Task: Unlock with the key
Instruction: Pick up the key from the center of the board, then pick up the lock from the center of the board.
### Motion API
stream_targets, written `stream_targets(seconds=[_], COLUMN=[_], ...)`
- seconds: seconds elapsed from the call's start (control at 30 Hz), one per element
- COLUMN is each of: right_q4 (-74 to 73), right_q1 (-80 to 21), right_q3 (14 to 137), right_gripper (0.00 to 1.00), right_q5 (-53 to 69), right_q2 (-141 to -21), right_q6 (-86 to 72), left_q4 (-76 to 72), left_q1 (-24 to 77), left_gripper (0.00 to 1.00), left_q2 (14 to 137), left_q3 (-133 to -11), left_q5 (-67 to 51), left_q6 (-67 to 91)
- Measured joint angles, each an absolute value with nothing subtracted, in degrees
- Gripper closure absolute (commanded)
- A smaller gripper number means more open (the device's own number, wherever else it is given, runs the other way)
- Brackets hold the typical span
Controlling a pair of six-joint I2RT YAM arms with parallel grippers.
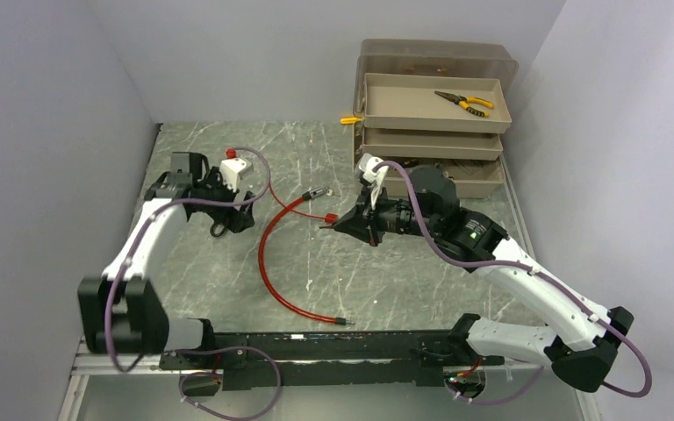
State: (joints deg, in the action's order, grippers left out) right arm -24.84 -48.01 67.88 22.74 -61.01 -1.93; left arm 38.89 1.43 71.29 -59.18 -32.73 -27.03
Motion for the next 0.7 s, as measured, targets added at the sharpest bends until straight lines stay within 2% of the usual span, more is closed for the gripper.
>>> stream_targets(seconds=[0.2, 0.43, 0.7], right_q4=[-21.2, -18.6, -16.9], right_q1=[-47.4, -46.6, -45.9], right_q3=[63.0, 61.5, 60.7], right_gripper=[1.00, 1.00, 1.00], right_q5=[22.8, 23.0, 23.5], right_q2=[-58.2, -56.5, -56.6], right_q6=[-5.2, -7.4, -8.7], left_q4=[35.9, 29.9, 28.6], left_q1=[0.3, 0.3, 0.3], left_gripper=[0.01, 0.00, 0.01], left_q2=[86.4, 92.5, 98.9], left_q3=[-61.2, -65.1, -65.9], left_q5=[-20.3, -10.4, -7.0], left_q6=[-28.9, -29.4, -30.2])
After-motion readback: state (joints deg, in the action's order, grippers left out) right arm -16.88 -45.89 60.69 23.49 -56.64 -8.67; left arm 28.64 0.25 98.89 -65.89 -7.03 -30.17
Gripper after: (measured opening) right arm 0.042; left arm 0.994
